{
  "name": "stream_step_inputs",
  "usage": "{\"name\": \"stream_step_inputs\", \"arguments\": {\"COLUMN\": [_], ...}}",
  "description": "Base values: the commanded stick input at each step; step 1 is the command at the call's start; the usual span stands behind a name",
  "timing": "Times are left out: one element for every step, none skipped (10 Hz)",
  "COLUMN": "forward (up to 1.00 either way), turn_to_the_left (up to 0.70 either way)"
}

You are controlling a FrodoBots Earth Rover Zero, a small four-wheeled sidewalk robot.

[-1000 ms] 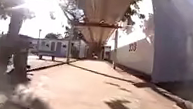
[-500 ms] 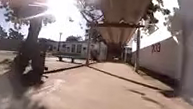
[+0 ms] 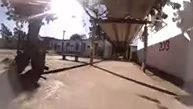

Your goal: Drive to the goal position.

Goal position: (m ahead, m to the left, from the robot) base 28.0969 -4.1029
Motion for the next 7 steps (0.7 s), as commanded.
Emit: {"name": "stream_step_inputs", "arguments": {"forward": [0.70,0.70,0.70,0.70,0.70,0.70,0.70], "turn_to_the_left": [-0.34,-0.35,-0.35,-0.35,-0.35,-0.35,-0.35]}}
